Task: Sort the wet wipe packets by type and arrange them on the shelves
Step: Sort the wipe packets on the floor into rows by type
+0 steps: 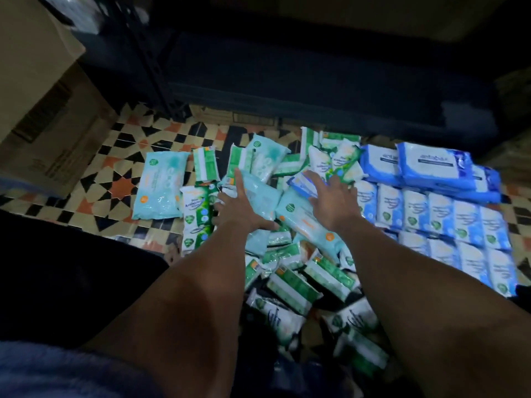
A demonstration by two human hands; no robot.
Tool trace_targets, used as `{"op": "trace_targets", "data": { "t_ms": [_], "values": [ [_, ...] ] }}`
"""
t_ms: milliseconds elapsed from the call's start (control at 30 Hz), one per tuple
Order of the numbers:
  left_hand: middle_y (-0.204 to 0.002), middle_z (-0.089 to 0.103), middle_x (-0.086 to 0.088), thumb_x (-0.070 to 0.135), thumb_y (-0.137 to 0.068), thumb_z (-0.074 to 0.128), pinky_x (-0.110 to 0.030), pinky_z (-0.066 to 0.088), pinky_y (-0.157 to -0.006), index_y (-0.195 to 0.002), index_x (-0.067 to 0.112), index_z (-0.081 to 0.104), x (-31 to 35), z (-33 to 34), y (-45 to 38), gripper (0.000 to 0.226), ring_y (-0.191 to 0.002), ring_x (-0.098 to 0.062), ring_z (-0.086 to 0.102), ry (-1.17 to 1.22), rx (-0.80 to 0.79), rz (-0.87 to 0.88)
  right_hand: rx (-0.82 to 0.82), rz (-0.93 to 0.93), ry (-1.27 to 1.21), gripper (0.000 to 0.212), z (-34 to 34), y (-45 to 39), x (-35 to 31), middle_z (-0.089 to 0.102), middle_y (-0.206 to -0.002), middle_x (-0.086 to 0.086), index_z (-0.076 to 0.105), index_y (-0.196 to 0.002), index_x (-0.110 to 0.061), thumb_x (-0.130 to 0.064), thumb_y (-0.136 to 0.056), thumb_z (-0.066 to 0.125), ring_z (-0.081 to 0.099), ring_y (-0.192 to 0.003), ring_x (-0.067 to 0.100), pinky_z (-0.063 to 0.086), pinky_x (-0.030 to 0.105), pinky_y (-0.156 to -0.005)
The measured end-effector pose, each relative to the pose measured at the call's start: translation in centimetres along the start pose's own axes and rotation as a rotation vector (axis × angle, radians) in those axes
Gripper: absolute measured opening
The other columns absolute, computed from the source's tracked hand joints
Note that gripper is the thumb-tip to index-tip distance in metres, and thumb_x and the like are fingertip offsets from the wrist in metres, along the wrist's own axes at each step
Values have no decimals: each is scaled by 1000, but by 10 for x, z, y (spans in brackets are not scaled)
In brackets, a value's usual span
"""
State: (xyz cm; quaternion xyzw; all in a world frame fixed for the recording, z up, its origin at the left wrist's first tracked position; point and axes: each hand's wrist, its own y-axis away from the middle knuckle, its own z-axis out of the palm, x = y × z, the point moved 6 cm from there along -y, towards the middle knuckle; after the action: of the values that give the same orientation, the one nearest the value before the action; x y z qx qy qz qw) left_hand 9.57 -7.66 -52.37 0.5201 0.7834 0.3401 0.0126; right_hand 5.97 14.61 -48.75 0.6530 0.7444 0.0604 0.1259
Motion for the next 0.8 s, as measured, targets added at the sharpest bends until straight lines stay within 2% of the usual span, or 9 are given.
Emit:
{"op": "trace_targets", "data": {
  "t_ms": [67,133,167,267,367,467,567,700,800],
  "values": [
    [-161,-5,-35,63,-40,96,-71,37,-104,-134,49,-48,-1,0,-4,172,-148,-54,14,41,-6,-11,-32,24,-25,58,10,13,10,37,-145,22,14,-155,-44,-39,-105,43,44,-126,44,30,55,-107],
    [-159,-1,-38,63,-35,97,-69,39,-104,-136,49,-46,-4,-3,-6,175,-146,-54,18,50,16,-24,-86,40,-88,62,17,23,17,29,-152,22,8,-156,-46,-50,-104,41,37,-135,44,27,57,-112],
    [-159,2,-39,62,-34,97,-67,38,-105,-139,48,-43,-5,-5,-7,175,-146,-54,19,52,32,-29,-132,34,-108,72,20,26,20,25,-154,22,2,-156,-48,-63,-99,42,33,-139,43,24,58,-113],
    [-159,13,-35,52,-38,100,-61,39,-106,-151,44,-29,-9,-6,-9,171,-146,-47,26,188,44,-33,-257,-22,-31,125,25,36,20,21,-154,21,-24,-150,-50,-93,-64,57,28,-140,42,23,61,-112],
    [-157,32,-22,43,-40,102,-54,42,-108,-159,37,-10,-14,-14,-13,164,-142,-38,37,341,56,-16,-285,-24,64,146,27,36,17,20,-155,24,-35,-145,-47,-82,-57,76,32,-138,45,24,64,-112],
    [-156,40,-9,39,-42,102,-45,43,-109,-160,25,20,-21,-37,-18,144,-140,-30,42,428,81,-20,-262,-11,70,139,25,35,14,20,-157,24,-33,-148,-45,-71,-68,78,32,-138,46,24,63,-110],
    [-133,62,-4,50,-20,103,-45,55,-97,-146,20,47,-36,-68,-28,141,-115,-26,62,611,124,-58,-178,-41,38,122,23,34,15,24,-152,22,-23,-154,-41,-69,-78,69,30,-135,42,26,58,-108],
    [-114,67,0,37,-40,102,-43,62,-71,-133,20,57,-65,-115,-41,105,-93,-25,69,861,281,-164,-64,-60,-44,111,13,23,15,27,-148,18,-18,-156,-38,-68,-84,61,29,-132,38,27,53,-106],
    [-112,71,-1,43,-39,102,-46,63,-68,-127,20,60,-93,-130,-56,100,-89,-23,71,974,408,-213,14,-57,-45,111,3,10,15,26,-149,18,-16,-157,-36,-70,-84,60,29,-133,37,27,53,-106]
  ]
}}
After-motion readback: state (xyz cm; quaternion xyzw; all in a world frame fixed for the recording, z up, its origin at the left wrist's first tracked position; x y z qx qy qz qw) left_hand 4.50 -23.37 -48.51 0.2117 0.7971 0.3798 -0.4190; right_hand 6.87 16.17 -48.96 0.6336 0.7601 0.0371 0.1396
